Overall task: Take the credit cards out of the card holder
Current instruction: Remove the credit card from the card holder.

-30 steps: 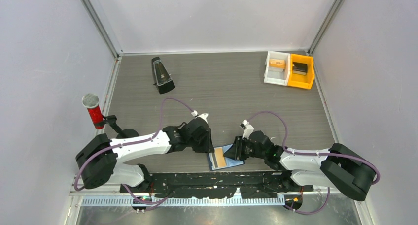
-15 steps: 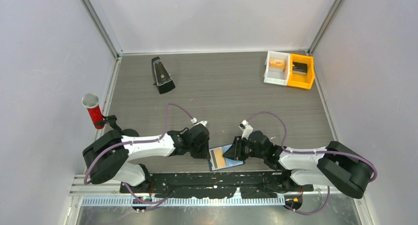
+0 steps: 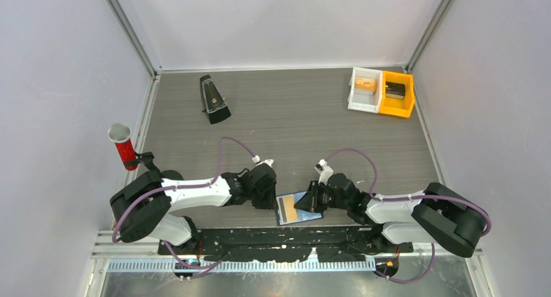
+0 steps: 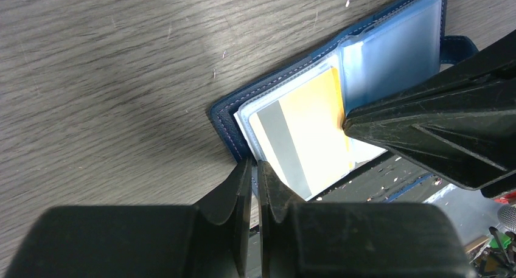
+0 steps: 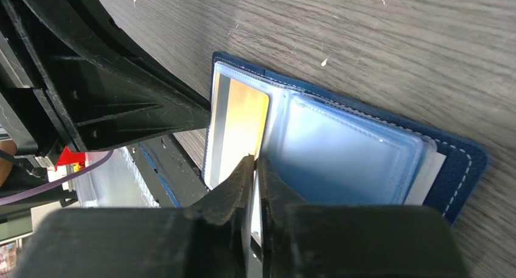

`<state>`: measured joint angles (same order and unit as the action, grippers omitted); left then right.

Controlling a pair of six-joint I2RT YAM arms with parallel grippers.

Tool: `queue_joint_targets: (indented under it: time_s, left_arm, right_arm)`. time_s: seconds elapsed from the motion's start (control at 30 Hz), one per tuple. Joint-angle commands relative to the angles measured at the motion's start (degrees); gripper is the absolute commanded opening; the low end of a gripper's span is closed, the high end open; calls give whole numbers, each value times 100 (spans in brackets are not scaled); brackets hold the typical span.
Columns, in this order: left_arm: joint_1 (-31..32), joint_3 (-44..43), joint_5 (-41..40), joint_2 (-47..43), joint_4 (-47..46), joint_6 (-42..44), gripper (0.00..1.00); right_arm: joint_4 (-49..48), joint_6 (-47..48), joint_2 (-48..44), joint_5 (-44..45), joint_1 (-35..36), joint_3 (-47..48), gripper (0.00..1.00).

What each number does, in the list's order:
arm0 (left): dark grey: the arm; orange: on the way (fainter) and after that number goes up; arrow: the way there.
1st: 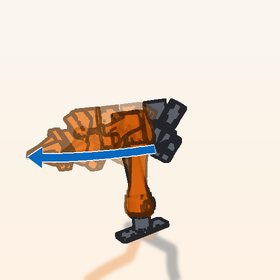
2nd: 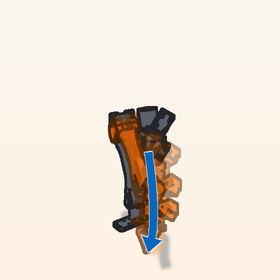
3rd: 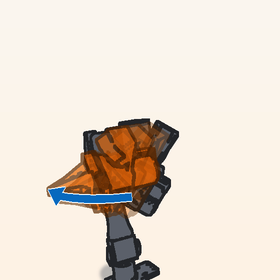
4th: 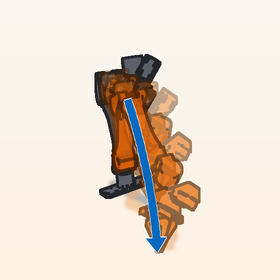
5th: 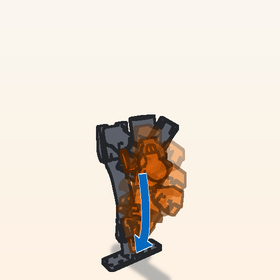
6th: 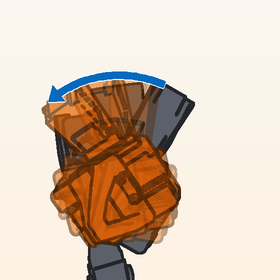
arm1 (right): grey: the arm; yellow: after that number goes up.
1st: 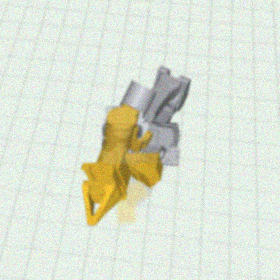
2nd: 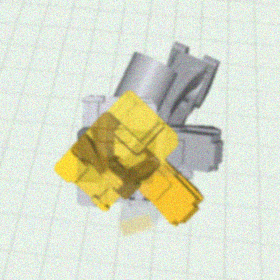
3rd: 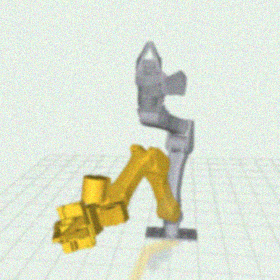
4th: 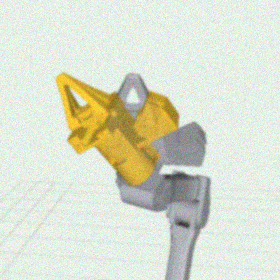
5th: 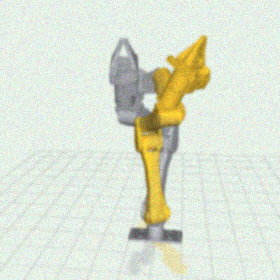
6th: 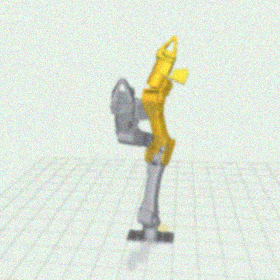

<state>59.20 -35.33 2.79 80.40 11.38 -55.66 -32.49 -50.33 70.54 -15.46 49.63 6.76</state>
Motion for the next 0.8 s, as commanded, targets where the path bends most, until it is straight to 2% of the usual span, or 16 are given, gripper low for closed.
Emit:
queue_joint_targets:
  time_s: [0.0,0.2,0.53,0.57,0.67,0.77]
  left_arm:
    - [19,83,-166,62,-99,-50,11]
    - [19,98,-226,70,-29,-59,10]
    - [17,149,-217,-3,-32,-94,10]
    - [21,145,-221,-5,-31,-102,10]
    - [21,136,-201,-35,-13,-103,10]
    - [21,104,-117,-91,-31,-95,11]
  right_arm:
    - [-516,-90,13,-82,-14,-75,8]
    - [-890,-218,-68,-218,-14,-209,5]
    - [-625,-189,-262,-118,-14,-158,5]
    - [-512,-184,-274,-99,-14,-134,7]
    - [-77,-188,-479,150,-14,-93,21]
    - [335,-167,-677,296,-15,-61,24]
